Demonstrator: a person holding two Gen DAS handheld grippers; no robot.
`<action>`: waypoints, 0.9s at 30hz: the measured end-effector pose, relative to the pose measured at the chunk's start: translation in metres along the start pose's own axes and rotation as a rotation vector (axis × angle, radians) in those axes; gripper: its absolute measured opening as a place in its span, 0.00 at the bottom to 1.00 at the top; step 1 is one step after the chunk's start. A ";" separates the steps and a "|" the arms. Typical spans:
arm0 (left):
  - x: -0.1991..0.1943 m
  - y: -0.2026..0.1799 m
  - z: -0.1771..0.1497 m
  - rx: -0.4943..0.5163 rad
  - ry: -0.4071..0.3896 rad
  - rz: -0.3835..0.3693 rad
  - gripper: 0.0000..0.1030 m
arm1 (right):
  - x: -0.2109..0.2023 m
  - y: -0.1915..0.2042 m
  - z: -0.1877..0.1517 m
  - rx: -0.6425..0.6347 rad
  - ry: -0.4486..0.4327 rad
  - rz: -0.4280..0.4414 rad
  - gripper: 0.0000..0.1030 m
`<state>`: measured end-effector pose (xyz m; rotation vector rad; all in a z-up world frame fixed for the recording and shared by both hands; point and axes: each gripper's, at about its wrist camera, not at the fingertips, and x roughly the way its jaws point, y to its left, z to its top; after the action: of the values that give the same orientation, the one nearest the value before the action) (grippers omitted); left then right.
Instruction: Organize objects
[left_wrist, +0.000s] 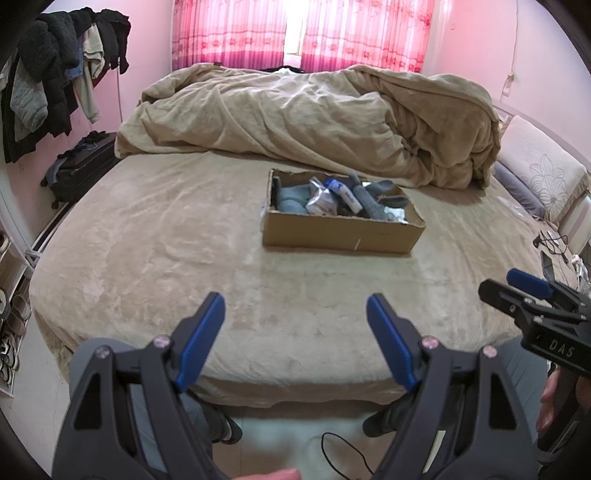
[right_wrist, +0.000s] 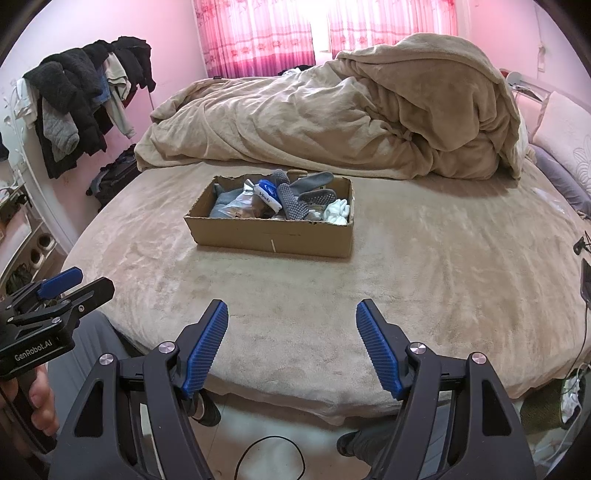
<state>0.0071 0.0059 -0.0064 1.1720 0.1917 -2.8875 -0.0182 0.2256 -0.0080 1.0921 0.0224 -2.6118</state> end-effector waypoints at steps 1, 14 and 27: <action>0.000 0.000 0.000 0.000 0.000 0.000 0.78 | 0.000 0.000 0.000 0.000 0.000 0.000 0.73; 0.000 0.000 0.000 -0.001 0.005 -0.004 0.78 | 0.001 0.000 -0.001 0.001 0.000 0.001 0.77; 0.000 0.000 0.001 -0.003 -0.004 -0.013 0.91 | 0.000 0.000 0.000 0.000 -0.002 0.001 0.77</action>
<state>0.0064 0.0060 -0.0062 1.1683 0.2036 -2.8995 -0.0180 0.2255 -0.0080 1.0897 0.0219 -2.6117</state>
